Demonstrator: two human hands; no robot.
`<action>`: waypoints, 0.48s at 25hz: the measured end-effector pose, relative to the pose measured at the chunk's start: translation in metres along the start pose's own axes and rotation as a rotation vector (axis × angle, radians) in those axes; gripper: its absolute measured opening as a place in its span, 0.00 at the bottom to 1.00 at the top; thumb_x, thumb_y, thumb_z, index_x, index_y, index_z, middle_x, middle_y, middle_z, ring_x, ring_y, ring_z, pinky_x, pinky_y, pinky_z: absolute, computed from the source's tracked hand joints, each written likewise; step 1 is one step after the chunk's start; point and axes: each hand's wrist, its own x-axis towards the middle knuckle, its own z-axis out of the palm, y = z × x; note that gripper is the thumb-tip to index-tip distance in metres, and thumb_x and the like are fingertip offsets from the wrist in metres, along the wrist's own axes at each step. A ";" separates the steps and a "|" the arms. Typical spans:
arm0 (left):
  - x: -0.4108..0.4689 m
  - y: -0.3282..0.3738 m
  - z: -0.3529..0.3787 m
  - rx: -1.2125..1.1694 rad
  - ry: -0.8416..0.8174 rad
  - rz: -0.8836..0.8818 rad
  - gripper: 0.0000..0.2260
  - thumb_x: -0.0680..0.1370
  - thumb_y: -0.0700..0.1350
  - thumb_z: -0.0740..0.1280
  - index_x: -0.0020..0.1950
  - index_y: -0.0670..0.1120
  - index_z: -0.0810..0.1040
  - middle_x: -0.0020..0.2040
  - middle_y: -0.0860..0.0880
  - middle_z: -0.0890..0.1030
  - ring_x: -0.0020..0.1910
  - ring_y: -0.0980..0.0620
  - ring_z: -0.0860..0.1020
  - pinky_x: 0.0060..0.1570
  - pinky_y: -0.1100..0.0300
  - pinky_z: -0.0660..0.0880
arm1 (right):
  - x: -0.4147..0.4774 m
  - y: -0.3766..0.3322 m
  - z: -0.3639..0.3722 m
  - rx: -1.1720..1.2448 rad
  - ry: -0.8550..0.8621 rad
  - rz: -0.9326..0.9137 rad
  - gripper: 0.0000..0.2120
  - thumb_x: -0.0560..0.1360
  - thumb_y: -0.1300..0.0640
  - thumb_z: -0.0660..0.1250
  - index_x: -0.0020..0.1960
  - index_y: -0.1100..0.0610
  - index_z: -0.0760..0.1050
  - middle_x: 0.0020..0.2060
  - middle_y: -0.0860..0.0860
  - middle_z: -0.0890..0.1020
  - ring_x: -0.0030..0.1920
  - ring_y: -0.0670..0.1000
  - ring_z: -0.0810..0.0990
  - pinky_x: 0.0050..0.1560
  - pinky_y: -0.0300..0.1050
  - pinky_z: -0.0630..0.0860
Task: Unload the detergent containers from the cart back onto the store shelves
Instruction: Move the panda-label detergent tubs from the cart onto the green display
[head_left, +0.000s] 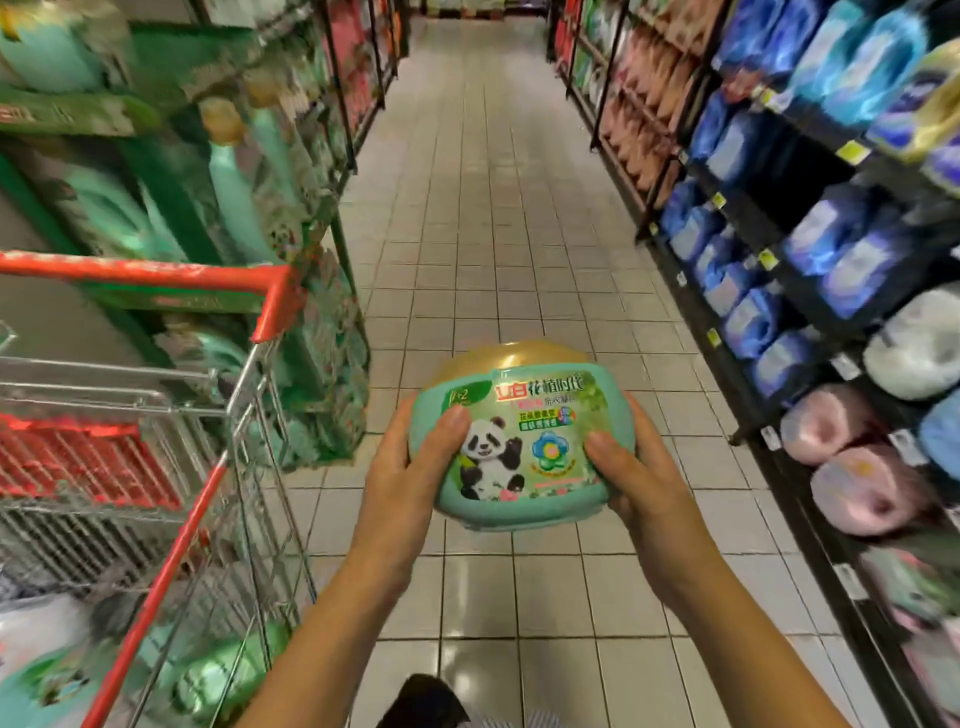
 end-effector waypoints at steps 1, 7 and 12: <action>0.016 -0.002 0.006 0.001 -0.001 -0.007 0.25 0.65 0.63 0.69 0.58 0.54 0.78 0.50 0.49 0.85 0.48 0.50 0.85 0.39 0.62 0.80 | 0.014 0.000 -0.007 0.001 0.008 0.003 0.28 0.66 0.44 0.71 0.65 0.44 0.73 0.57 0.52 0.82 0.56 0.53 0.82 0.48 0.39 0.79; 0.149 -0.007 0.022 0.025 0.017 -0.025 0.32 0.65 0.66 0.68 0.64 0.51 0.76 0.53 0.48 0.85 0.51 0.48 0.84 0.45 0.54 0.79 | 0.145 0.000 -0.028 -0.009 0.024 -0.004 0.27 0.66 0.44 0.71 0.64 0.45 0.73 0.57 0.52 0.82 0.56 0.54 0.82 0.48 0.40 0.79; 0.274 0.015 0.017 0.039 0.012 0.006 0.32 0.66 0.66 0.67 0.64 0.48 0.75 0.54 0.45 0.84 0.51 0.47 0.84 0.43 0.57 0.81 | 0.278 -0.019 -0.024 -0.024 -0.013 -0.011 0.27 0.65 0.44 0.72 0.63 0.43 0.73 0.56 0.51 0.83 0.56 0.54 0.82 0.47 0.39 0.79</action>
